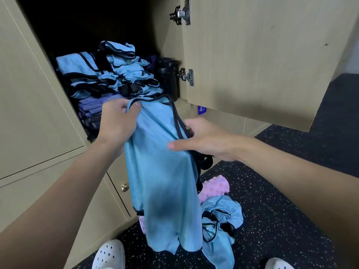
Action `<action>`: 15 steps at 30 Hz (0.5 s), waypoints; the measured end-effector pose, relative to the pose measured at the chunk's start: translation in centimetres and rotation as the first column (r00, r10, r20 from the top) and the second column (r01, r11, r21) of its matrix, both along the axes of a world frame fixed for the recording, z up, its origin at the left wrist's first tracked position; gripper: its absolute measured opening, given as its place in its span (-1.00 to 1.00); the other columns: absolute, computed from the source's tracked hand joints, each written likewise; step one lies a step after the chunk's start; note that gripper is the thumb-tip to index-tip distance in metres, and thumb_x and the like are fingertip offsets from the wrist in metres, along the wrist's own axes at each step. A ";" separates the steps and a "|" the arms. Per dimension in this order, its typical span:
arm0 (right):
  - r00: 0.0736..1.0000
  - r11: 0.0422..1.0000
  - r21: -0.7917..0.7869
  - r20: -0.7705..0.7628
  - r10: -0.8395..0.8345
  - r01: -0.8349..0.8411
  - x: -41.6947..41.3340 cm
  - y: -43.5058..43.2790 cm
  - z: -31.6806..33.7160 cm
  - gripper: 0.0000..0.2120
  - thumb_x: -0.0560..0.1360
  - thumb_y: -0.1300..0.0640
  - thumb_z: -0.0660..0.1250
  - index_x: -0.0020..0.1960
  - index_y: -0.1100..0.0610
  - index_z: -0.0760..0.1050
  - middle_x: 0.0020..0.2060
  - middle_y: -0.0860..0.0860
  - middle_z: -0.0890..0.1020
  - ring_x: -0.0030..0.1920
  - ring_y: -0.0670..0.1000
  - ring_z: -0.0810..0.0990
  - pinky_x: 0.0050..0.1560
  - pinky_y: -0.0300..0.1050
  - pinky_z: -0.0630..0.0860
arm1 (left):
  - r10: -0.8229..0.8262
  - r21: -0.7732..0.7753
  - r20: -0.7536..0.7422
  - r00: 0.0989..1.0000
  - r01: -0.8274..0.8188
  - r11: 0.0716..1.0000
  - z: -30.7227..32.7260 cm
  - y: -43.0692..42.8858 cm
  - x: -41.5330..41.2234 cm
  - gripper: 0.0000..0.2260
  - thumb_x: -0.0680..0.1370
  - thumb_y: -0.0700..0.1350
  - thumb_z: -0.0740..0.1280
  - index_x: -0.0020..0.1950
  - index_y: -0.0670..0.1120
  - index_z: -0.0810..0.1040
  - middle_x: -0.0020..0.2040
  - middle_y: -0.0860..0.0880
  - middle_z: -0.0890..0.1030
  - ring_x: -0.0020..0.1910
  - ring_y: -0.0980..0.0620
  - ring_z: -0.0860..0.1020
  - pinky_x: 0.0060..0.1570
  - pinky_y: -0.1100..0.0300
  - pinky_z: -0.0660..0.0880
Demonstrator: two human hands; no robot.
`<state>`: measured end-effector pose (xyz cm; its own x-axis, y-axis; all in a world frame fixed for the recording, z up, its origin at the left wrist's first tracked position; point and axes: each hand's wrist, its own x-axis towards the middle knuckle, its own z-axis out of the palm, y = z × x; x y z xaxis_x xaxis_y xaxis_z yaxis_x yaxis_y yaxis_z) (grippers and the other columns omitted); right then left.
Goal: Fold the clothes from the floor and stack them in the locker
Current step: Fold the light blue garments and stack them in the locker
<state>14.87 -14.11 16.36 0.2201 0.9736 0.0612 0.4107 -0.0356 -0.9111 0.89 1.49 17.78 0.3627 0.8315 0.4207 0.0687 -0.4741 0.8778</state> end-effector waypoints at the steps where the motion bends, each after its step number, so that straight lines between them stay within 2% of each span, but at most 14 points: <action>1: 0.999 1.000 -0.011 0.051 -0.017 0.017 -0.1 0.0 0.0 -0.87 0.46 0.22 0.48 -0.09 0.24 0.56 -0.27 -0.02 0.66 -0.25 -0.07 0.61 -0.18 -0.15 0.56 | 0.014 0.002 -0.053 0.999 -0.014 1.000 -0.2 0.2 0.0 -0.71 0.61 -0.12 0.34 -0.13 -0.35 0.52 -0.25 -0.12 0.43 -0.27 -0.07 0.36 -0.22 0.04 0.31; 2: 0.995 0.999 -0.011 0.090 -0.042 0.044 -0.1 0.1 0.0 -0.87 0.46 0.26 0.44 -0.15 0.28 0.51 -0.32 0.04 0.57 -0.30 -0.01 0.52 -0.25 -0.13 0.46 | 0.001 -0.013 -0.095 0.995 -0.002 1.000 -0.1 0.1 -0.2 -0.77 0.60 -0.11 0.37 -0.10 -0.30 0.55 -0.22 -0.12 0.50 -0.25 -0.06 0.44 -0.19 0.06 0.38; 3: 0.991 0.997 -0.006 0.109 -0.073 0.074 -0.2 0.1 0.1 -0.87 0.46 0.28 0.39 -0.21 0.24 0.46 -0.36 0.05 0.46 -0.33 -0.01 0.42 -0.30 -0.14 0.35 | -0.060 -0.044 -0.159 0.985 0.054 0.998 0.0 -0.3 -0.5 -0.83 0.55 -0.07 0.44 0.00 -0.16 0.58 -0.11 -0.09 0.59 -0.15 -0.04 0.55 -0.11 0.09 0.47; 4: 0.989 0.995 0.004 0.111 -0.098 0.098 -0.2 0.2 0.1 -0.86 0.47 0.30 0.35 -0.23 0.19 0.43 -0.38 0.03 0.39 -0.35 -0.02 0.36 -0.33 -0.15 0.26 | -0.170 -0.092 -0.237 0.956 0.152 0.984 0.3 -1.1 -0.8 -0.66 0.45 0.02 0.51 0.16 -0.03 0.55 0.04 -0.01 0.62 -0.03 0.04 0.61 0.00 0.11 0.52; 5: 0.988 0.994 0.009 0.110 -0.107 0.107 -0.3 0.2 0.2 -0.85 0.47 0.30 0.32 -0.24 0.16 0.42 -0.38 0.01 0.35 -0.37 -0.03 0.32 -0.36 -0.15 0.21 | -0.304 -0.149 -0.309 0.901 0.269 0.951 0.6 -1.8 -1.0 -0.40 0.34 0.12 0.56 0.32 0.08 0.47 0.15 0.06 0.61 0.08 0.09 0.63 0.10 0.15 0.53; 6: 0.989 0.995 0.015 0.107 -0.102 0.101 -0.3 0.2 0.3 -0.86 0.48 0.30 0.31 -0.23 0.16 0.42 -0.39 0.00 0.33 -0.38 -0.04 0.30 -0.38 -0.15 0.18 | -0.401 -0.204 -0.366 0.839 0.349 0.915 0.7 -2.4 -1.1 -0.22 0.26 0.18 0.58 0.42 0.16 0.37 0.20 0.10 0.60 0.12 0.10 0.64 0.15 0.15 0.54; 7: 0.991 0.996 0.017 0.100 -0.093 0.091 -0.3 0.2 0.4 -0.87 0.49 0.29 0.30 -0.22 0.18 0.44 -0.40 -0.02 0.31 -0.39 -0.05 0.28 -0.39 -0.16 0.16 | -0.453 -0.226 -0.411 0.791 0.393 0.891 0.8 -3.1 -1.1 -0.16 0.26 0.18 0.60 0.47 0.17 0.32 0.19 0.08 0.62 0.11 0.07 0.66 0.16 0.13 0.56; 8: 0.992 0.996 0.019 0.089 -0.084 0.083 -0.4 0.2 0.4 -0.89 0.50 0.29 0.30 -0.20 0.19 0.45 -0.40 -0.03 0.30 -0.39 -0.06 0.27 -0.41 -0.18 0.15 | -0.461 -0.211 -0.436 0.773 0.410 0.887 0.8 -3.5 -1.1 -0.21 0.32 0.12 0.62 0.47 0.13 0.36 0.14 0.03 0.66 0.07 0.01 0.68 0.15 0.11 0.59; 10: 0.993 0.996 0.011 0.080 -0.085 0.085 -0.5 0.1 0.6 -0.91 0.50 0.27 0.33 -0.17 0.16 0.47 -0.38 -0.01 0.36 -0.38 -0.07 0.33 -0.41 -0.20 0.21 | -0.423 -0.136 -0.418 0.804 0.405 0.904 1.0 -3.9 -0.8 -0.58 0.43 -0.05 0.55 0.27 -0.02 0.60 -0.02 -0.04 0.72 -0.07 -0.01 0.70 0.01 0.15 0.64; 12: 0.995 0.997 -0.001 0.071 -0.074 0.074 -0.5 0.1 0.6 -0.96 0.47 0.25 0.38 -0.13 0.18 0.52 -0.32 0.02 0.53 -0.33 -0.08 0.48 -0.34 -0.21 0.36 | -0.363 -0.064 -0.332 0.871 0.363 0.930 1.3 -4.0 -0.7 -0.96 0.50 -0.17 0.48 -0.06 -0.11 0.69 -0.25 0.03 0.71 -0.30 0.13 0.64 -0.31 0.27 0.58; 13: 0.996 0.998 -0.011 0.065 -0.063 0.064 -0.4 0.0 0.6 -0.95 0.46 0.24 0.40 -0.09 0.18 0.55 -0.27 0.03 0.61 -0.28 -0.08 0.54 -0.26 -0.20 0.44 | -0.312 -0.018 -0.291 0.905 0.321 0.947 1.3 -3.7 -0.7 -0.95 0.52 -0.20 0.47 -0.15 -0.12 0.67 -0.33 0.07 0.68 -0.39 0.18 0.59 -0.39 0.32 0.51; 15: 0.998 0.998 -0.029 0.051 -0.047 0.049 0.0 -0.1 0.4 -0.92 0.44 0.24 0.42 -0.11 0.10 0.57 -0.26 -0.03 0.64 -0.25 -0.11 0.58 -0.19 -0.19 0.48 | -0.202 0.050 -0.200 0.959 0.216 0.975 1.4 -2.9 -0.7 -0.89 0.53 -0.19 0.47 -0.20 -0.09 0.65 -0.37 0.09 0.63 -0.44 0.21 0.53 -0.42 0.35 0.47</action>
<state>14.90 -14.17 16.74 0.2641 0.9635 0.0438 0.4533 -0.0839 -0.8874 0.18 -1.38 19.16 0.6051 0.6993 0.3806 0.1259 -0.5561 0.8215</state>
